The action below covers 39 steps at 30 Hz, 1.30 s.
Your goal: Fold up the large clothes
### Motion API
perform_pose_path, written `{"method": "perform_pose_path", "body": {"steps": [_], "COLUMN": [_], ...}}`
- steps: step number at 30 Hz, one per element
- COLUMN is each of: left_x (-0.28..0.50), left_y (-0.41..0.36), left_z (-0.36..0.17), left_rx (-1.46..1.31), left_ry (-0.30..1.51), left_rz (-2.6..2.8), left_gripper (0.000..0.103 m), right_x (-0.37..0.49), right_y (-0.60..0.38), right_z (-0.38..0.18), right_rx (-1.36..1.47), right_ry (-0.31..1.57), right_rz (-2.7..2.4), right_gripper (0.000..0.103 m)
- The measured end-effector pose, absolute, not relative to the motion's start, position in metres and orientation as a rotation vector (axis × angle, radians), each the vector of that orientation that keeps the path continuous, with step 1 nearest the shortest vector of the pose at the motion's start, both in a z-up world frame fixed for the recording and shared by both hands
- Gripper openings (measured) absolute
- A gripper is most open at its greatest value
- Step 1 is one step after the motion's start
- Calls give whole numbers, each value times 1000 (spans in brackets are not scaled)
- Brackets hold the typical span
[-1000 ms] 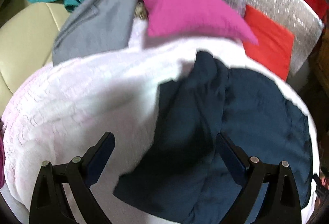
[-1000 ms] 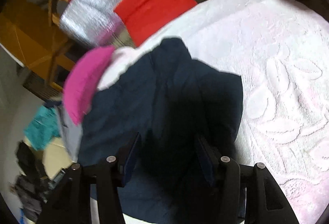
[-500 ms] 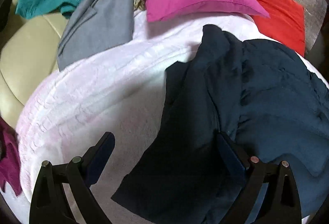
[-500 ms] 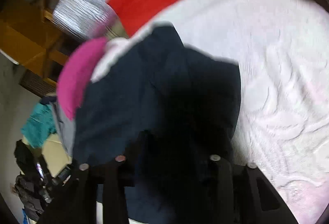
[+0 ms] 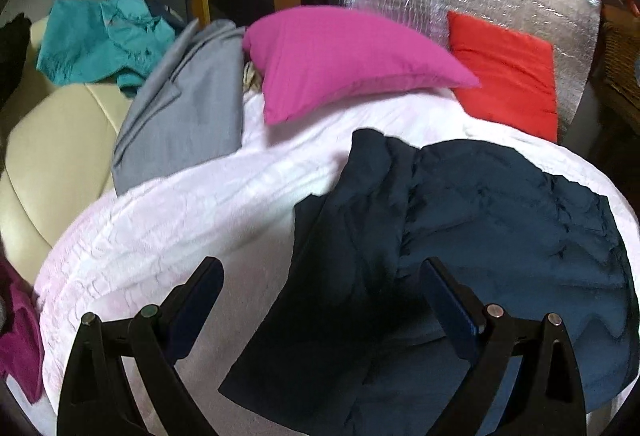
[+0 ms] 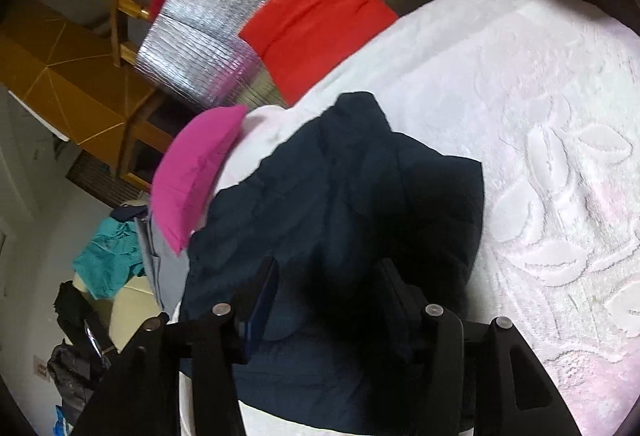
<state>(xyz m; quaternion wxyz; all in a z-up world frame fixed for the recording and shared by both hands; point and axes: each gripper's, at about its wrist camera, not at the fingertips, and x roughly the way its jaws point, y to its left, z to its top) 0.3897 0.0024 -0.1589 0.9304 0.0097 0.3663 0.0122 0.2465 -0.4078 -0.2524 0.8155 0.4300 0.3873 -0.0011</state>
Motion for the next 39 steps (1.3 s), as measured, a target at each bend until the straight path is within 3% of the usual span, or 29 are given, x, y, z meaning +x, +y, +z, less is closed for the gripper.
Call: {"method": "perform_pose_path", "body": {"steps": [21,39], "left_x": [383,387], "left_y": [-11,-21], "left_z": [-156,-163], "left_rx": [87,131], "left_ry": [703,717], "left_rz": [34,40], "left_gripper": [98,98], "right_x": [249,269], "right_y": [-403,-382], "right_z": [-252,-285], "right_rx": [906,889], "right_ry": [823,949], "right_rz": [40,109], "right_gripper": [54,53]}}
